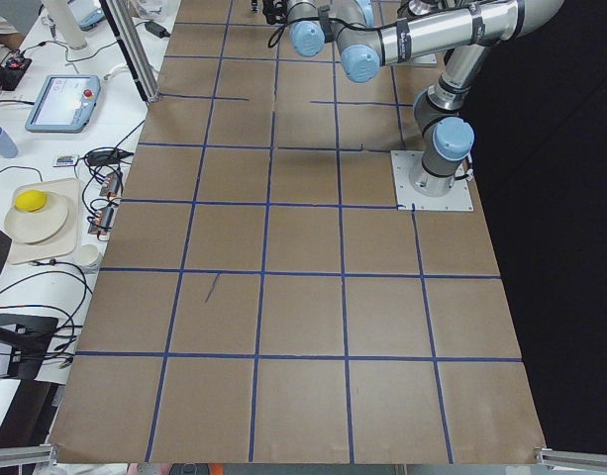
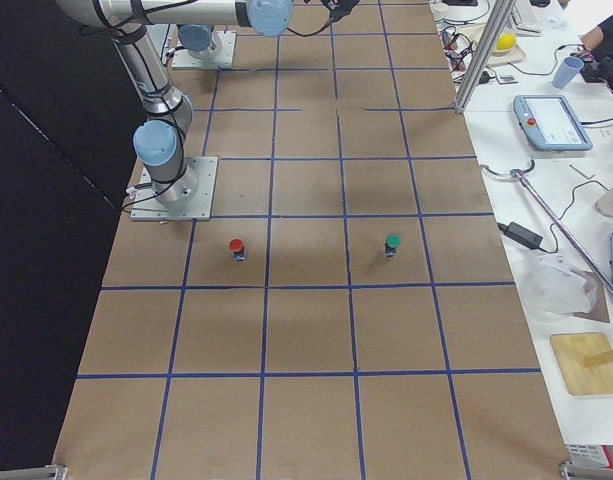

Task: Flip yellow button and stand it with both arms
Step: 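Hold the button out with the left gripper while the right gripper approaches its yellow cap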

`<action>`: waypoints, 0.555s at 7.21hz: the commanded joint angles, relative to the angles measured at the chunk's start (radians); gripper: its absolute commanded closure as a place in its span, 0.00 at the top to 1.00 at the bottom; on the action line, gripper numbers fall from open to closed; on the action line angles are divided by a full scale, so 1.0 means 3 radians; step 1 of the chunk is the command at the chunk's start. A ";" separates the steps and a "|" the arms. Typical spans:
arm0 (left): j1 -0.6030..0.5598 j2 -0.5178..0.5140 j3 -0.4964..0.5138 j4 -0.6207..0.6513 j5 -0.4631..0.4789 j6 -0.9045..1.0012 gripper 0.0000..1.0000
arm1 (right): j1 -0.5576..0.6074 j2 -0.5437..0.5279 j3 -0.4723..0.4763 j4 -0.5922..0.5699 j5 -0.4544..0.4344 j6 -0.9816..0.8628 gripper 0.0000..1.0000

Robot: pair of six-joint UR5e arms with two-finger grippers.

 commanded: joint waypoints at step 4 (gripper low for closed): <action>-0.0005 -0.0014 -0.0006 0.0000 -0.0002 0.0005 0.21 | 0.0009 0.0004 0.0011 -0.0001 0.0103 0.0019 0.43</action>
